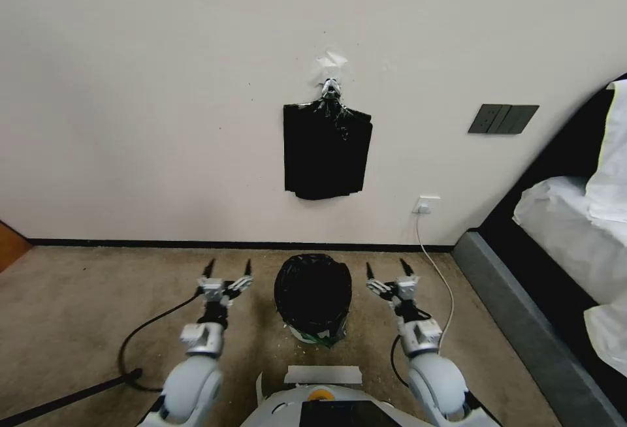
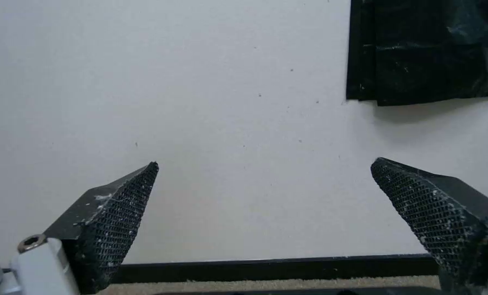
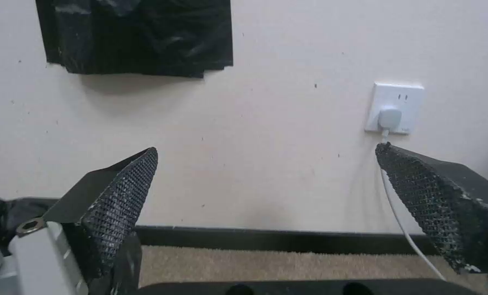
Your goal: Place a trash bag onto the trash bin.
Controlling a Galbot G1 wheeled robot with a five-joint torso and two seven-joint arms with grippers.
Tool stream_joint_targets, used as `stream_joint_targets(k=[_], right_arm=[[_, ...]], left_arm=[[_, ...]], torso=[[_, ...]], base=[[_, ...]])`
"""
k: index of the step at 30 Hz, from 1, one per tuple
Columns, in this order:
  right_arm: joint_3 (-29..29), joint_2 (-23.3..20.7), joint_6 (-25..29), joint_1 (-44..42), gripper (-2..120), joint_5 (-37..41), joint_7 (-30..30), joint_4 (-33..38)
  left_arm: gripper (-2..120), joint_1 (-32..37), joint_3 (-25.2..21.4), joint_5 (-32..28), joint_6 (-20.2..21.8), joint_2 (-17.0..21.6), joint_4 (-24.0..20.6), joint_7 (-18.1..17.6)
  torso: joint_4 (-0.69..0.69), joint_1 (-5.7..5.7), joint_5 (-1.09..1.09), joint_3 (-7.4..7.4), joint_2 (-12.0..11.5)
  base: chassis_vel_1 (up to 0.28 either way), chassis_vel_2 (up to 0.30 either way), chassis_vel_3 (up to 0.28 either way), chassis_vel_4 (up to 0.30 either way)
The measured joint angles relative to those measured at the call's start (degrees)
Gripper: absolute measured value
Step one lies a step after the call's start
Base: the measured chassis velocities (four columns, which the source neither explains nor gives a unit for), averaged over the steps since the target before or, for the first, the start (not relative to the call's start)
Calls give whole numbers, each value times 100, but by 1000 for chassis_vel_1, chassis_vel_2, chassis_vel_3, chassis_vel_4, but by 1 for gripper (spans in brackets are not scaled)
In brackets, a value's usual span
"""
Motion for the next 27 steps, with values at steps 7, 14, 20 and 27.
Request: stream_joint_targets(k=[7, 14, 20, 27], right_arm=[[-14, -6, -11, 7, 100, 9, 1, 13], [-34, -26, -42, 23, 100, 33, 17, 21], [-42, -35, -58, 31, 100, 48, 26, 24], [-46, -40, -66, 35, 100, 56, 31, 26]], left_arm=[[100, 0, 9, -29, 14, -7, -12, -1], [100, -17, 29, -56, 40, 1, -12, -23], [100, -26, 38, -68, 51, 4, -12, -35], [100, -30, 43, -74, 58, 5, -12, -40]], torso=[[-1, 0, 1, 0, 0], [-1, 0, 1, 1, 0], [-1, 0, 1, 1, 0], [-1, 0, 1, 1, 0]], base=[[0, 0, 0, 0], [0, 0, 0, 0], [0, 0, 0, 0], [0, 0, 0, 0]])
